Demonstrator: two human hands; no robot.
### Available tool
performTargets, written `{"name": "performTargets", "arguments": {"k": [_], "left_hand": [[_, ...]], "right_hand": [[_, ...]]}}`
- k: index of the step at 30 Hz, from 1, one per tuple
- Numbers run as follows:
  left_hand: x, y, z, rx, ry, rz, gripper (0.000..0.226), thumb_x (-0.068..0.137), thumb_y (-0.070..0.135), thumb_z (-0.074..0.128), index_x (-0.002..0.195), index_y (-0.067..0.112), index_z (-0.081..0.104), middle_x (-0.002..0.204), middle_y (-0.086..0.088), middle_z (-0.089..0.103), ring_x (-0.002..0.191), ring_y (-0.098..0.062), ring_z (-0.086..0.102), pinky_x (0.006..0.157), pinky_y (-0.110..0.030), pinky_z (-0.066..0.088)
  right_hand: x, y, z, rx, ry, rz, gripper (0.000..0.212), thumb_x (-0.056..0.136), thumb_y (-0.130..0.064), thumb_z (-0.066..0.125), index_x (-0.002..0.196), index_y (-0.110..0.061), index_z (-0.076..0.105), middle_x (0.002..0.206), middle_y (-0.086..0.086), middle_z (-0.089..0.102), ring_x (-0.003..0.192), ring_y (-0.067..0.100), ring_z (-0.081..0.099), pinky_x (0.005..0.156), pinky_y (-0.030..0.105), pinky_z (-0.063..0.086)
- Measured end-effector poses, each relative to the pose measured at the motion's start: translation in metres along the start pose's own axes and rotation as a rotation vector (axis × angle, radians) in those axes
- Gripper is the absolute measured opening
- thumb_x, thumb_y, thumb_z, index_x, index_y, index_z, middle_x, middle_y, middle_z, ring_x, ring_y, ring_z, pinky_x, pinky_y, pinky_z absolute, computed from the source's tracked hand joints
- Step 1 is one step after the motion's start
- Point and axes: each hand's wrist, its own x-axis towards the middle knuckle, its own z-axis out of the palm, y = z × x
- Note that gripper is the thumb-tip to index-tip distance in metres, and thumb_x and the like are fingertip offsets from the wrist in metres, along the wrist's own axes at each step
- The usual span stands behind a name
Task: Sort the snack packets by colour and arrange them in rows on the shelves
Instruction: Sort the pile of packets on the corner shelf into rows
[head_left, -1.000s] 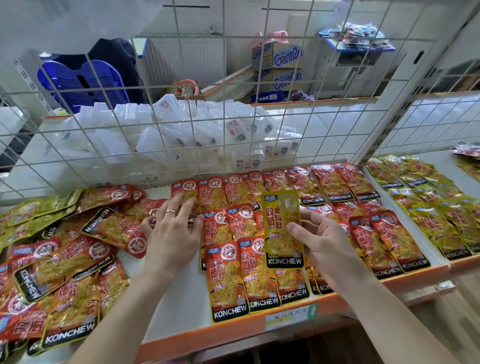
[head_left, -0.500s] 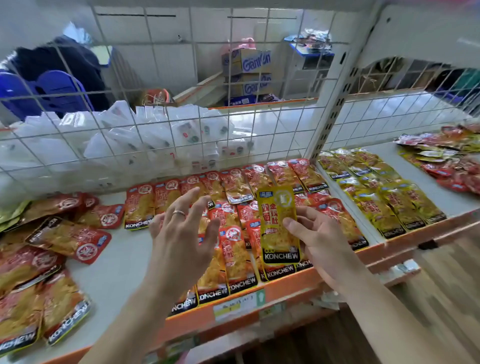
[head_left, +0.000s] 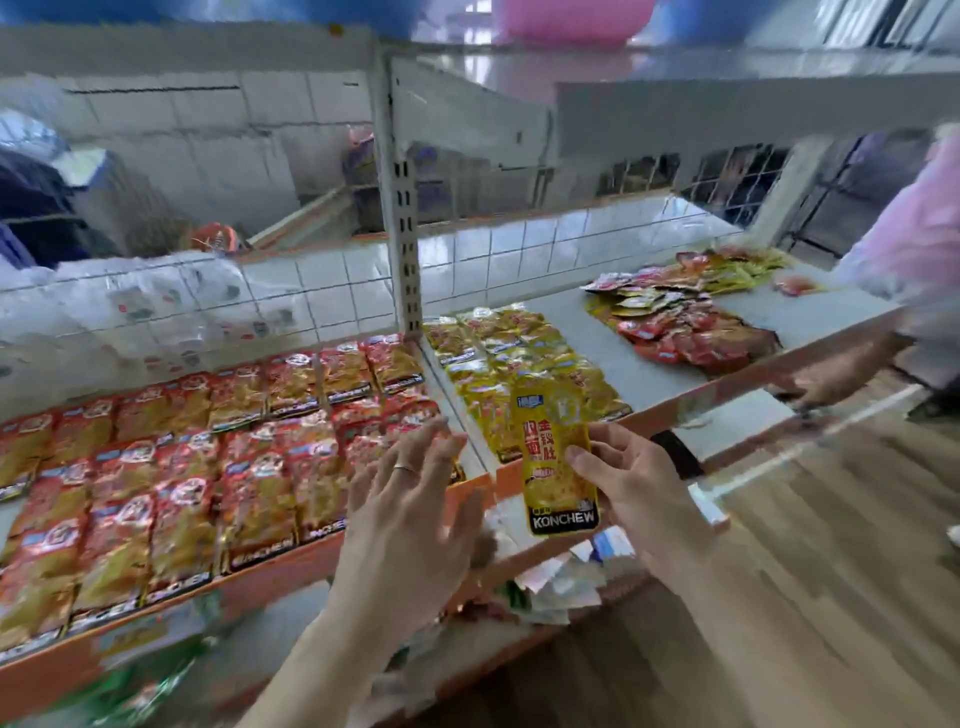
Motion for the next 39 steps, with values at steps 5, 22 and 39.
{"name": "performTargets", "arguments": {"k": [5,22,39], "left_hand": [[0.005,0.064,0.031,-0.033,-0.027,0.012,0.053,0.093,0.054,0.040,0.139,0.029,0.048,0.150,0.003,0.047,0.136,-0.024,0.046,0.106,-0.052,0.037],[0.074,0.094,0.105,-0.039,-0.088,0.089,0.055,0.092,0.055,0.045,0.140,0.028,0.051,0.153,0.006,0.043,0.140,-0.020,0.041,0.108,-0.043,0.031],[0.146,0.064,0.136,0.046,-0.111,-0.043,0.060,0.093,0.060,0.038,0.145,0.030,0.044,0.155,0.009,0.037,0.142,-0.017,0.036,0.109,-0.043,0.029]], "right_hand": [[-0.004,-0.012,-0.069,0.008,0.042,0.024,0.015,0.093,-0.002,0.061,0.104,-0.010,0.065,0.096,0.012,0.076,0.087,0.023,0.072,0.080,0.035,0.057],[0.064,-0.020,-0.139,-0.065,0.118,0.089,0.018,0.094,-0.007,0.062,0.111,-0.011,0.066,0.101,0.008,0.076,0.095,0.024,0.073,0.082,0.039,0.058],[0.201,-0.036,-0.137,-0.236,-0.038,0.068,0.019,0.095,-0.012,0.063,0.112,-0.016,0.068,0.103,0.002,0.076,0.103,0.021,0.070,0.100,0.042,0.051]]}}
